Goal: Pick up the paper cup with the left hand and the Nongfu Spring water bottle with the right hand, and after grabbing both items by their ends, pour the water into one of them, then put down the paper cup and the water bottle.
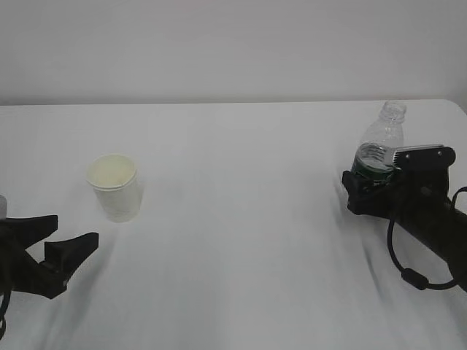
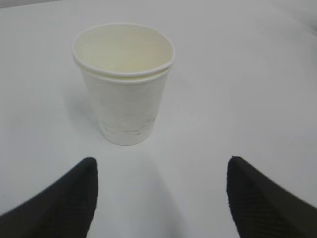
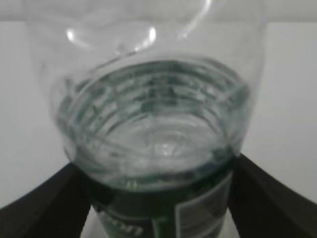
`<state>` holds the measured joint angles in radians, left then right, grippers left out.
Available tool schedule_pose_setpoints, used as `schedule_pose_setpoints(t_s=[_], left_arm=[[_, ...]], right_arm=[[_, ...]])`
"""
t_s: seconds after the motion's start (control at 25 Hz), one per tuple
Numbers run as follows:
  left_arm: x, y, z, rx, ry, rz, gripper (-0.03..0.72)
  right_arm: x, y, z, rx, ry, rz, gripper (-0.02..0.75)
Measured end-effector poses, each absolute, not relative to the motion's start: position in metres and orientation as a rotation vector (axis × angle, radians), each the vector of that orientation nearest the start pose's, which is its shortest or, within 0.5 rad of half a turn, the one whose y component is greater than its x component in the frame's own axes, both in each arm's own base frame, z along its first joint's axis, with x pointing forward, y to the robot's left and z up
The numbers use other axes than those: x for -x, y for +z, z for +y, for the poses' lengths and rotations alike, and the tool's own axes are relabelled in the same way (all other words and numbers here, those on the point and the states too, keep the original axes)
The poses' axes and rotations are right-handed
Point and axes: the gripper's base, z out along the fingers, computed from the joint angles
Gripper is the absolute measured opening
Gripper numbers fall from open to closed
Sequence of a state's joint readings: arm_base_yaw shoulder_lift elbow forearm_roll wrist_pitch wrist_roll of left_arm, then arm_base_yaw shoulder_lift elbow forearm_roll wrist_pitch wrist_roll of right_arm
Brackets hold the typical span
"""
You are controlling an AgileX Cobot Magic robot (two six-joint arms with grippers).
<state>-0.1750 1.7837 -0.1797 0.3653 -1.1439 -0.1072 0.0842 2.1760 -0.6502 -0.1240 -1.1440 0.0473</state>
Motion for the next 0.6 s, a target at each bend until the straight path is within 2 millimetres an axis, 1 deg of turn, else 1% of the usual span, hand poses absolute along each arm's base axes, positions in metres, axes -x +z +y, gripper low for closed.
schedule_pose_setpoints(t_s=[0.12,0.6], left_arm=[[-0.204,0.108,-0.066,-0.438,-0.409,1.920,0.587],[-0.204,0.108,-0.066,-0.440,-0.411,1.920,0.587]], right_arm=[[-0.330,0.053,0.038,0.165,0.164,1.885,0.617],[-0.343,0.060,0.040,0.171,0.166,1.839,0.614]])
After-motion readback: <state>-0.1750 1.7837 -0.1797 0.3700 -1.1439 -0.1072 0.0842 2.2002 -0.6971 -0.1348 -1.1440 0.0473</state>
